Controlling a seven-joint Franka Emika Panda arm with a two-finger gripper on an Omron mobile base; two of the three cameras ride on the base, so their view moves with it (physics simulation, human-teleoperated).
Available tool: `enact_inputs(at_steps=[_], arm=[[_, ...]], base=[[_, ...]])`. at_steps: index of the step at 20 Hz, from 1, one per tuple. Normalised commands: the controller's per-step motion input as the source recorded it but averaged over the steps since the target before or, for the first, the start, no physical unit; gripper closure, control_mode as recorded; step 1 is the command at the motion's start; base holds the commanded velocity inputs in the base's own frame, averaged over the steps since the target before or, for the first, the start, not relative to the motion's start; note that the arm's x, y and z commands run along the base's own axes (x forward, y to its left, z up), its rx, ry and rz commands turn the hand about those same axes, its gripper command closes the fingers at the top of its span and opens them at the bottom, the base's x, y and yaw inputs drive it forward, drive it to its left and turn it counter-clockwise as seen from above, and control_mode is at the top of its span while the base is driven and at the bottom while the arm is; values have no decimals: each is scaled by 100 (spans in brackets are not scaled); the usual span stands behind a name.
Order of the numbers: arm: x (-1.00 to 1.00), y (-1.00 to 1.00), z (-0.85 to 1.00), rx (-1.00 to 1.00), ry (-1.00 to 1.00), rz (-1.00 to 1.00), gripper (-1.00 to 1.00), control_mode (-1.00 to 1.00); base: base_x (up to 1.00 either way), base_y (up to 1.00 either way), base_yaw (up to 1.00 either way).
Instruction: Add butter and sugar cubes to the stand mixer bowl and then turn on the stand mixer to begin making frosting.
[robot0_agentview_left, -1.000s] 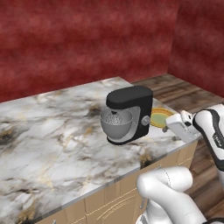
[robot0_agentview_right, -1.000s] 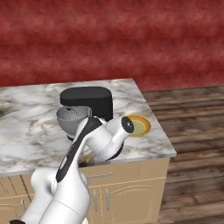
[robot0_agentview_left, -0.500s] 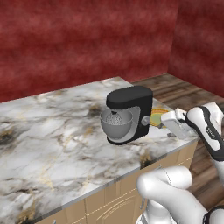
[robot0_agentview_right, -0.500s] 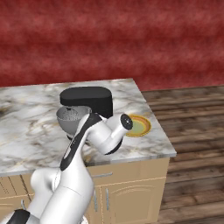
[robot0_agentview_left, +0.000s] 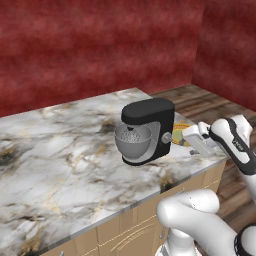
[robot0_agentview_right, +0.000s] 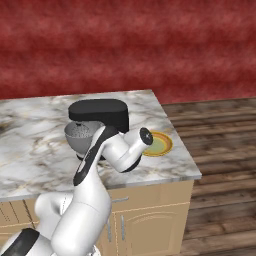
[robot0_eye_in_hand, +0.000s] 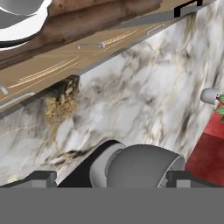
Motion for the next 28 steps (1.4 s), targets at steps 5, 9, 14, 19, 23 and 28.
enact_inputs(at_steps=[5, 9, 14, 19, 23, 28], arm=[[6, 0, -10, 0, 0, 0, -100, -100], [1, 0, -21, 0, -2, 0, -100, -100], [1, 0, -23, 0, -2, -1, -100, -100], [13, 0, -5, 0, 0, -1, -100, -100], [21, 0, 0, 1, 0, -2, -100, -100], [16, 0, -1, 0, 0, -3, -100, -100]], base=[[0, 0, 0], [0, 0, 0], [0, 0, 0], [0, 0, 0], [0, 0, 0], [0, 0, 0]])
